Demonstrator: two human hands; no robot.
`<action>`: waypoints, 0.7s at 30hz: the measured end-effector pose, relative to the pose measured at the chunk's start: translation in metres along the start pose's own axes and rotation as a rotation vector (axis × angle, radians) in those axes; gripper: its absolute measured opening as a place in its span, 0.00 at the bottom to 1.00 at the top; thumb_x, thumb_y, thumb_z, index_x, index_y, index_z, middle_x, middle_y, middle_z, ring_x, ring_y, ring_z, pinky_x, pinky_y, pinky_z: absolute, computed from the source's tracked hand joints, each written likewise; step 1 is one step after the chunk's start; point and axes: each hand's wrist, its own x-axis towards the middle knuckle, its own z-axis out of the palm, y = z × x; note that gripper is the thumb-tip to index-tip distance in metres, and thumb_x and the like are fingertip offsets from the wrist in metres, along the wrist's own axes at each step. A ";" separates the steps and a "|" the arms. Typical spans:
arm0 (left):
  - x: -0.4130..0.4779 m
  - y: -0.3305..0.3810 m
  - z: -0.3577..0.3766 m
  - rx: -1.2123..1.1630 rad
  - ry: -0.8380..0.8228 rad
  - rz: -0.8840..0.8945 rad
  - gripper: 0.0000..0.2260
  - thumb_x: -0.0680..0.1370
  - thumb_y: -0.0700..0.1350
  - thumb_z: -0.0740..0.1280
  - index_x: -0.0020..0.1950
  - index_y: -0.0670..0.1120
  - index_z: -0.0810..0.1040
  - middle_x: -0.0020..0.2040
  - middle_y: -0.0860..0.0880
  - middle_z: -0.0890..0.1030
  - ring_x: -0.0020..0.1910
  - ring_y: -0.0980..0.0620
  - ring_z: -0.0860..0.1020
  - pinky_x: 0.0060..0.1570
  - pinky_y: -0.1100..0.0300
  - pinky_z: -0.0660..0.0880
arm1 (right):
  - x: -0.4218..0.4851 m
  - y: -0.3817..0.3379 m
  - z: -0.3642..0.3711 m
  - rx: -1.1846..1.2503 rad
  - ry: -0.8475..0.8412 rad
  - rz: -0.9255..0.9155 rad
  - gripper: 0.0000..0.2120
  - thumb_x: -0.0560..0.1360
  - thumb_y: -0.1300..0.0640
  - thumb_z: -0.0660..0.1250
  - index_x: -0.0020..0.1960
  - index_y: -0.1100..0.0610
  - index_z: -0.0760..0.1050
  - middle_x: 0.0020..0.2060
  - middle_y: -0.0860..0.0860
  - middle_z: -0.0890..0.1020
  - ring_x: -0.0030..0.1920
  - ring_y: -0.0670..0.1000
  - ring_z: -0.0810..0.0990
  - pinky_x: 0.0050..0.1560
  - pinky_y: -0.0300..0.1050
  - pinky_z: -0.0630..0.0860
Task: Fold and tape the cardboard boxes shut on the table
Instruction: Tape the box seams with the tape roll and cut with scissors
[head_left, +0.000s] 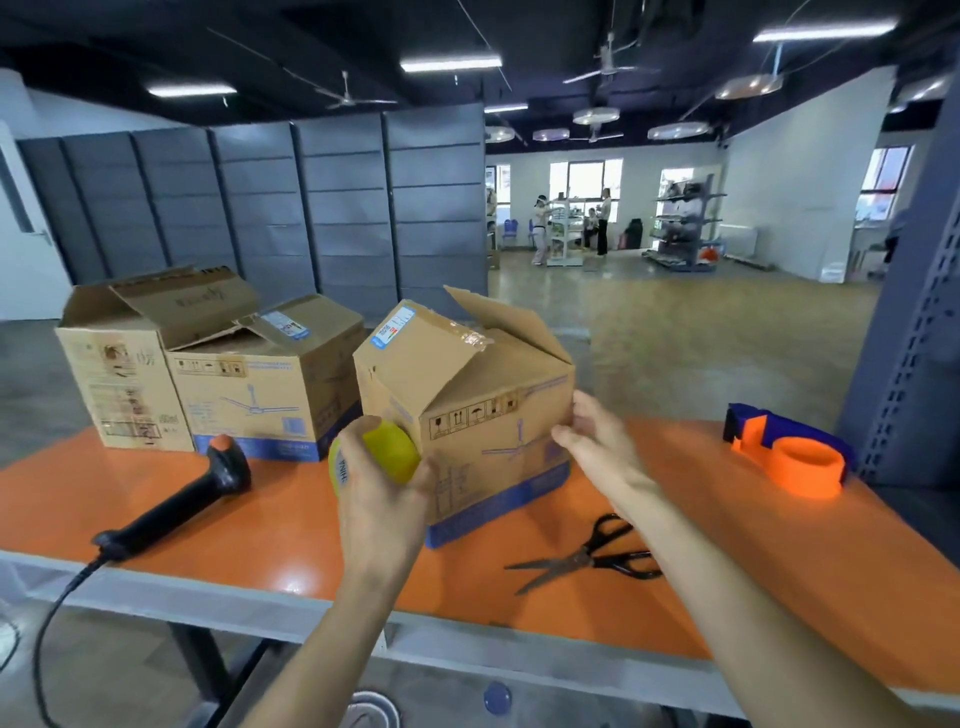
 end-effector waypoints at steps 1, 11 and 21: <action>0.004 -0.003 -0.003 -0.016 0.022 0.000 0.23 0.75 0.50 0.75 0.63 0.57 0.65 0.53 0.55 0.75 0.56 0.44 0.75 0.49 0.48 0.73 | -0.005 -0.001 0.001 0.012 0.046 -0.027 0.25 0.80 0.64 0.65 0.76 0.52 0.69 0.62 0.46 0.78 0.67 0.48 0.75 0.48 0.19 0.68; 0.038 -0.020 -0.007 -0.085 0.209 -0.118 0.20 0.75 0.45 0.75 0.57 0.56 0.68 0.56 0.51 0.75 0.54 0.47 0.74 0.54 0.52 0.70 | -0.061 0.002 0.013 0.023 0.203 -0.266 0.22 0.79 0.71 0.63 0.70 0.58 0.76 0.55 0.48 0.76 0.52 0.43 0.79 0.59 0.31 0.73; 0.018 -0.011 -0.003 -0.057 0.159 -0.073 0.20 0.75 0.44 0.75 0.61 0.49 0.69 0.59 0.45 0.78 0.59 0.42 0.76 0.60 0.44 0.73 | -0.079 0.020 0.020 -0.193 -0.021 -0.175 0.42 0.80 0.59 0.65 0.79 0.35 0.42 0.69 0.39 0.66 0.67 0.43 0.72 0.67 0.47 0.75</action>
